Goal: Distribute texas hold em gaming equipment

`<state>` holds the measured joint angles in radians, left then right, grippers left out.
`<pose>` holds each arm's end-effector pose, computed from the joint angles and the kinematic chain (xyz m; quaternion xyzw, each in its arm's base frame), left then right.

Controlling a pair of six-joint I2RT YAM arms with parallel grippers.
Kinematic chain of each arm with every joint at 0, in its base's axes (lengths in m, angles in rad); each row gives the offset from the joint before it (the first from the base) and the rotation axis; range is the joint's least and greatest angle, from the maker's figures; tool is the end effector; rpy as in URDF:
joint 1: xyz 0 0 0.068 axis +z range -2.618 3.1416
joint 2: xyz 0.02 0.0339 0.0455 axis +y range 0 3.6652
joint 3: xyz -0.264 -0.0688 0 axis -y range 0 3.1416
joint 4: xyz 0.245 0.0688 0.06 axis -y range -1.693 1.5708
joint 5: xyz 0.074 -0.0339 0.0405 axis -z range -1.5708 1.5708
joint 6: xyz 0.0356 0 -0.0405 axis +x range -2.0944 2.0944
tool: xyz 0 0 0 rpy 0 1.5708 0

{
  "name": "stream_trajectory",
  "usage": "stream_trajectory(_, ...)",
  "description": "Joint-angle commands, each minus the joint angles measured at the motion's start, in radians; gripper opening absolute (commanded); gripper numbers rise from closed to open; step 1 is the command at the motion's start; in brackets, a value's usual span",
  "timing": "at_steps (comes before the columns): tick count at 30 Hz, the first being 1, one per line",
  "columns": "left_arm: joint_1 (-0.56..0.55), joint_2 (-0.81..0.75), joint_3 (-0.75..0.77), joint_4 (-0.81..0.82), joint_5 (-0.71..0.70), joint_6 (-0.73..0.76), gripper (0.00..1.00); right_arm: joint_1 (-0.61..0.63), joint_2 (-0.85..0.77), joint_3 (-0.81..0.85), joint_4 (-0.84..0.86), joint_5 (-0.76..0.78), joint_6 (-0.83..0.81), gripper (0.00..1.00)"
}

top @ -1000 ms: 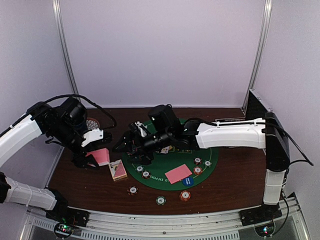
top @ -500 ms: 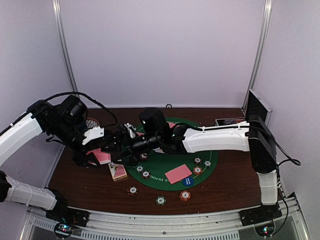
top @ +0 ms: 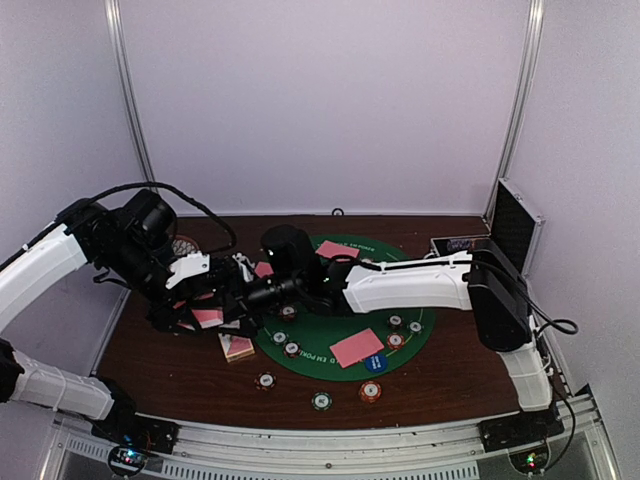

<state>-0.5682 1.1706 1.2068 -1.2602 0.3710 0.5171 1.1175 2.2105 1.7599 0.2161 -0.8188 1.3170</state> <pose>0.1585 -0.1165 0.3247 0.5272 0.8126 -0.1859 0.1649 0.2043 0.4788 0.2498 0.1737 -0.7411 -0.6414 0.0964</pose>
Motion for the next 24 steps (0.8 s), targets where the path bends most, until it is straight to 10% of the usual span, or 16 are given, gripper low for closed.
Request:
stream_trajectory(1,0.005,0.004,0.043,0.004,0.024,-0.006,0.00,0.012,0.037,0.062,0.046,-0.027,0.029,0.90)
stream_trajectory(24,0.005,-0.014,0.034,0.004,0.027,-0.008,0.00,-0.015,0.036,0.007,0.041,-0.033,0.049,0.75)
